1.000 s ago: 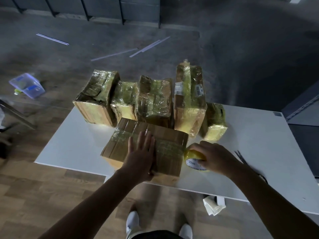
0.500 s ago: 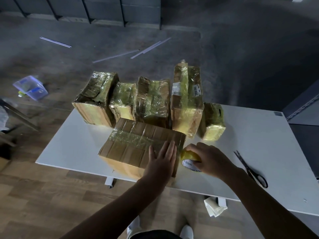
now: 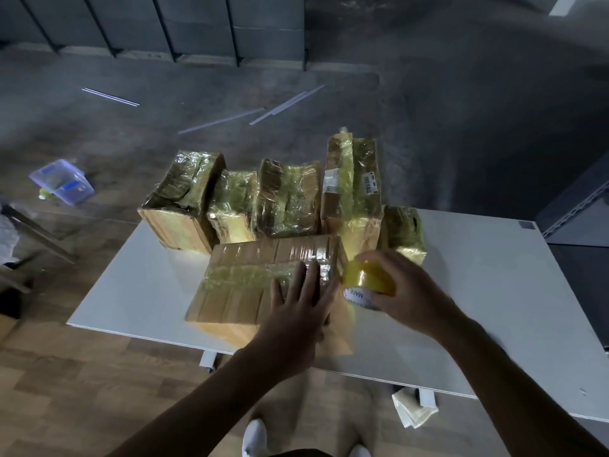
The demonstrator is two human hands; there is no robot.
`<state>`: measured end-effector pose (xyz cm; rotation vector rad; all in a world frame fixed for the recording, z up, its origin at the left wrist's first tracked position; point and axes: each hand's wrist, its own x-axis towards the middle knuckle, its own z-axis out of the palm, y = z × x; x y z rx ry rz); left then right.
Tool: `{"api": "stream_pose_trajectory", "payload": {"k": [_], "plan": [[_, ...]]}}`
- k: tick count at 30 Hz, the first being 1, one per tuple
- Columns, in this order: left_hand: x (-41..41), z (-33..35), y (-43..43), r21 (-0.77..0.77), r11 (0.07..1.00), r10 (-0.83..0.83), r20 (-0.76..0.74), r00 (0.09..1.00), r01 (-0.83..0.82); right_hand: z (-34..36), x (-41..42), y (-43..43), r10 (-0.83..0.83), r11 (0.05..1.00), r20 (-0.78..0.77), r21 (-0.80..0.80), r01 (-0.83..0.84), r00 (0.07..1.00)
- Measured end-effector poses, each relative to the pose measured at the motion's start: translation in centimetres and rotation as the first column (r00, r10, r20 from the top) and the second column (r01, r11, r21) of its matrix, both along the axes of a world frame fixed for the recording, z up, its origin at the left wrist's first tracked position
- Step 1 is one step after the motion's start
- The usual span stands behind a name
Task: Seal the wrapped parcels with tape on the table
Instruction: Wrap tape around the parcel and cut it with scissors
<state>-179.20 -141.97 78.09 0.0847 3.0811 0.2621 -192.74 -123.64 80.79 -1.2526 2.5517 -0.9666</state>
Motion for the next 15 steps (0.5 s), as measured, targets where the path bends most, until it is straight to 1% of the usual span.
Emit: {"api": "stream_pose_trajectory", "payload": {"k": [2, 3, 5, 6, 8, 10, 15], "plan": [[0.6, 1.7, -0.8, 0.122, 0.993, 0.008, -0.11, 0.994, 0.006, 3.0, -0.5, -0.6, -0.016, 0.995, -0.011, -0.103, 0.015, 1.0], [0.8, 1.9, -1.4, 0.228, 0.974, 0.031, -0.146, 0.989, 0.003, 4.2, -0.6, -1.1, -0.009, 0.988, -0.005, -0.152, 0.008, 1.0], [1.2, 2.1, -2.5, 0.422, 0.907, 0.099, -0.188, 0.977, -0.01, 5.0, -0.3, -2.2, 0.051, 0.972, -0.001, -0.23, -0.05, 0.999], [1.3, 2.2, -3.0, 0.473, 0.881, 0.134, -0.218, 0.967, -0.016, 5.0, -0.1, -2.9, 0.081, 0.966, -0.003, -0.245, -0.08, 0.997], [1.5, 2.0, -4.1, 0.497, 0.868, 0.164, -0.253, 0.954, -0.017, 4.7, 0.1, -4.5, 0.09, 0.963, -0.005, -0.256, -0.088, 0.996], [1.7, 1.9, -5.3, 0.5, 0.866, 0.167, -0.261, 0.951, -0.014, 4.8, 0.0, -5.8, 0.082, 0.967, -0.052, -0.238, -0.092, 0.995], [2.3, 1.5, -7.5, 0.533, 0.846, 0.174, -0.281, 0.944, 0.002, 7.6, -0.9, -6.2, 0.156, 0.986, -0.175, -0.026, -0.163, 0.972]]}}
